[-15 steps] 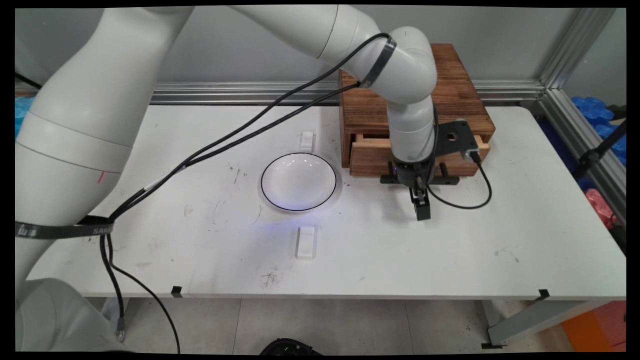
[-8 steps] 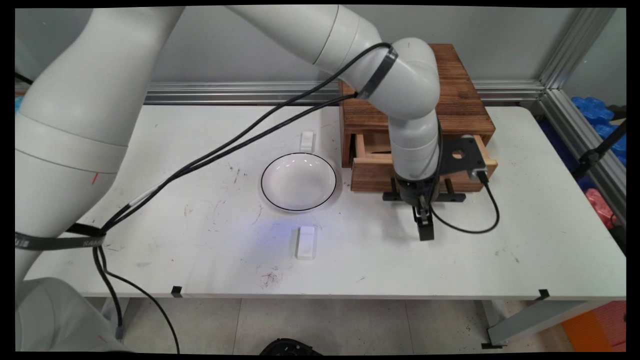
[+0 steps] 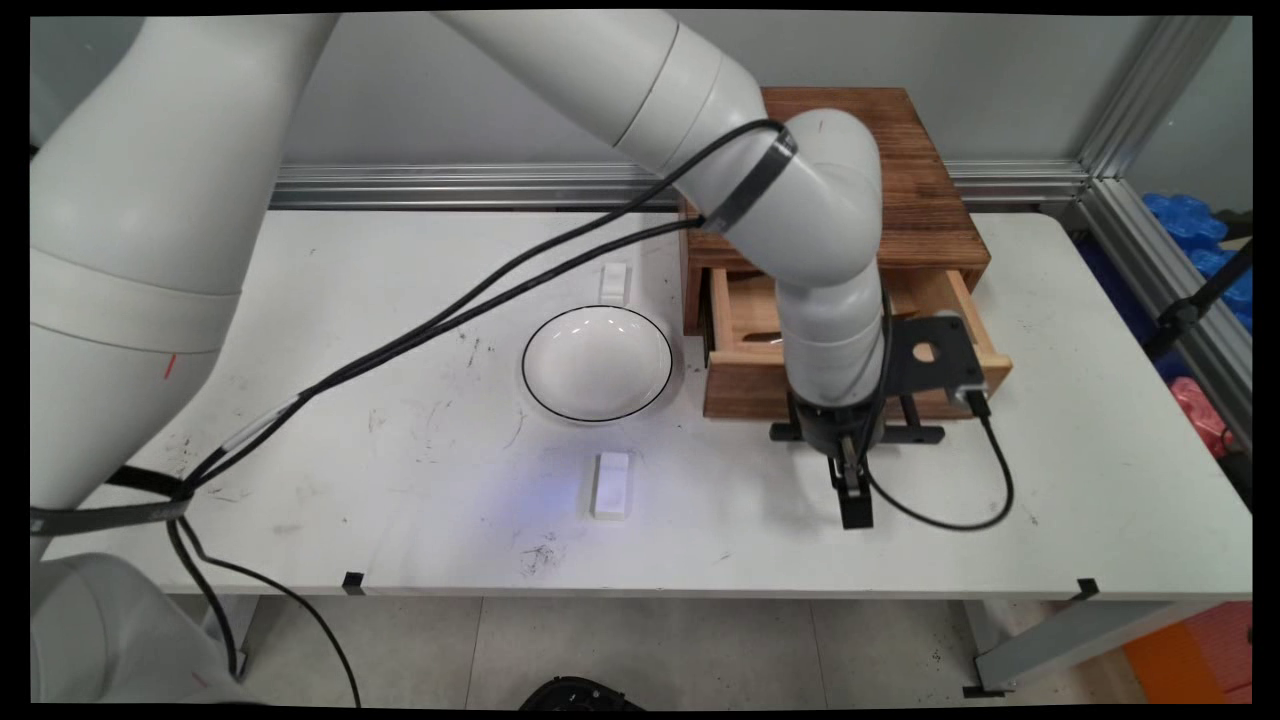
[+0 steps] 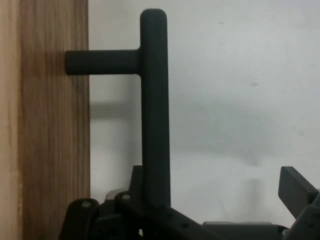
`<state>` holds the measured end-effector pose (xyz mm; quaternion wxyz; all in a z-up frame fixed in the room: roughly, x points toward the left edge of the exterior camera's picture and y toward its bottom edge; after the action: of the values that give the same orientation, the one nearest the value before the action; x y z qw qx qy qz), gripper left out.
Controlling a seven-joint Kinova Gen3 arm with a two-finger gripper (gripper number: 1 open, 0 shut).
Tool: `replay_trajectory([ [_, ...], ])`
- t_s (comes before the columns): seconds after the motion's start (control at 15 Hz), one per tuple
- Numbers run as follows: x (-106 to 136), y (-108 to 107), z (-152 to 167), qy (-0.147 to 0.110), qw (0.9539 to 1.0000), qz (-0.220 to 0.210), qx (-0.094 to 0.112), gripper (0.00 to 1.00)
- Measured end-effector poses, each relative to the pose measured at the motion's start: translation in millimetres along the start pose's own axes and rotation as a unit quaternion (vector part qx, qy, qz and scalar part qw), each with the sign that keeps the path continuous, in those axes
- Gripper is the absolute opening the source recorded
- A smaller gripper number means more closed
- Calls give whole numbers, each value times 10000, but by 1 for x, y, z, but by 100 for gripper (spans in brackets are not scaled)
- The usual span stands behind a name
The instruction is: Open the drawer
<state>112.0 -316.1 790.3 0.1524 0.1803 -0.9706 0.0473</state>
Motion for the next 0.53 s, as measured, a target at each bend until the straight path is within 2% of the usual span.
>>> replay_trajectory([
  [0.53, -4, 40, -4, 18, 9999, -5, -113, 100],
])
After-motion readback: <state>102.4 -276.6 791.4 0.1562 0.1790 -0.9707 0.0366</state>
